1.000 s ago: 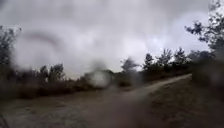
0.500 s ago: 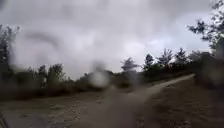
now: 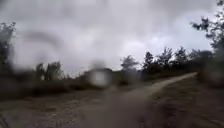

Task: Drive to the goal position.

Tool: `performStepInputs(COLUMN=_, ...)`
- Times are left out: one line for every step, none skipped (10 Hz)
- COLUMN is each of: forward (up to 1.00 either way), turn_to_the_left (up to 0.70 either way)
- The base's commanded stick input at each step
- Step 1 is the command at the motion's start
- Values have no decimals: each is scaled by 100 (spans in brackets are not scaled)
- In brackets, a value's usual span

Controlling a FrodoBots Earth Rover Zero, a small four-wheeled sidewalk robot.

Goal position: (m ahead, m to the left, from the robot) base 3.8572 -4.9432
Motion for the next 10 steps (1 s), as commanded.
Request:
performStepInputs(forward=45, turn_to_the_left=0)
performStepInputs(forward=45, turn_to_the_left=0)
performStepInputs(forward=45, turn_to_the_left=0)
performStepInputs(forward=45, turn_to_the_left=0)
performStepInputs(forward=45, turn_to_the_left=0)
performStepInputs(forward=45, turn_to_the_left=0)
performStepInputs(forward=45, turn_to_the_left=0)
performStepInputs(forward=45, turn_to_the_left=0)
performStepInputs(forward=45, turn_to_the_left=0)
performStepInputs(forward=45, turn_to_the_left=0)
